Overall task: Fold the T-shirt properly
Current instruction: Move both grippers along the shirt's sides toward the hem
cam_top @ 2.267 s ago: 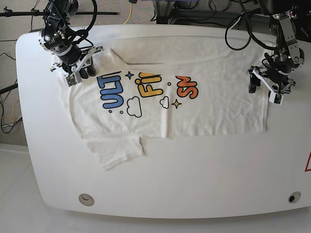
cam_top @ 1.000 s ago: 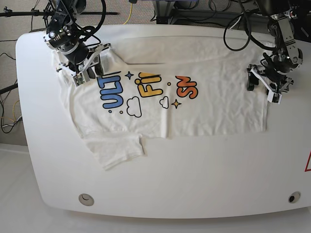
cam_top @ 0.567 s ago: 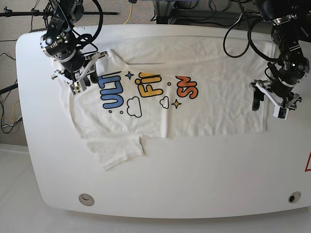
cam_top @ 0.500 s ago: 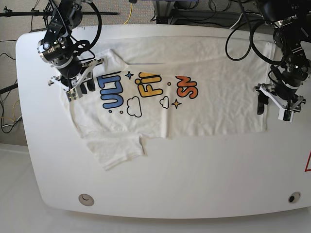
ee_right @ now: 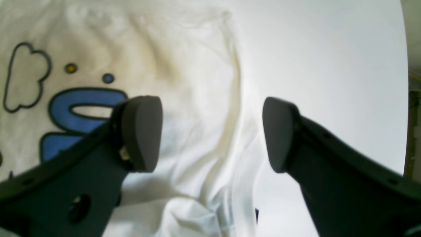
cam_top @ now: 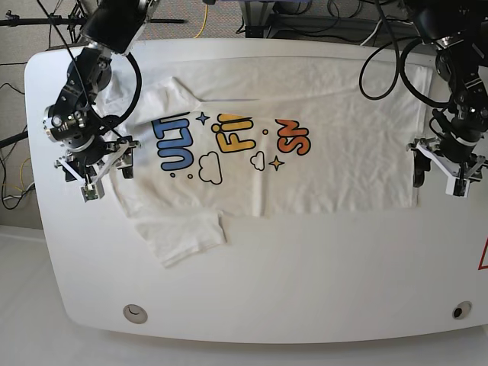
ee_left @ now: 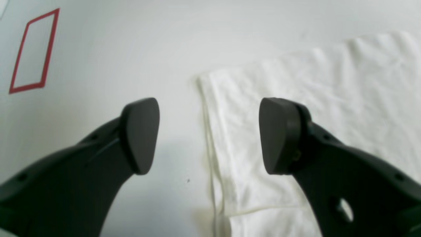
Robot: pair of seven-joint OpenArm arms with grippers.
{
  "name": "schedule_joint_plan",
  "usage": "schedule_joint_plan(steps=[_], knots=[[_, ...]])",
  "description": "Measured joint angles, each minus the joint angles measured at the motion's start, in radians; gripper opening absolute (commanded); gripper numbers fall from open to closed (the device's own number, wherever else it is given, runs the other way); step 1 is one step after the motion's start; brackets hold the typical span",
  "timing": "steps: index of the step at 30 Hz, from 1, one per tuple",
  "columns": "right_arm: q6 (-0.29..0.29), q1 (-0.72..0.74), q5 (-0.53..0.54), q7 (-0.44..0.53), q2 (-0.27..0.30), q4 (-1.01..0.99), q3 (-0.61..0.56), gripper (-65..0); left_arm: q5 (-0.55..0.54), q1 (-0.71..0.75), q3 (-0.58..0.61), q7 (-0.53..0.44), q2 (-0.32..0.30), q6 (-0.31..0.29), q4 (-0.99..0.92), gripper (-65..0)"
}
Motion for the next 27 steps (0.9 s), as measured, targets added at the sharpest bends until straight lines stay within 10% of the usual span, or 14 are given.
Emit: schedule_joint_plan(steps=[27], knots=[[-0.002, 0.163, -0.018, 0.356, 0.14, -0.576, -0.002, -18.5, 0.0, 0.06, -0.04, -0.002, -0.002, -0.003, 0.003, -20.8]])
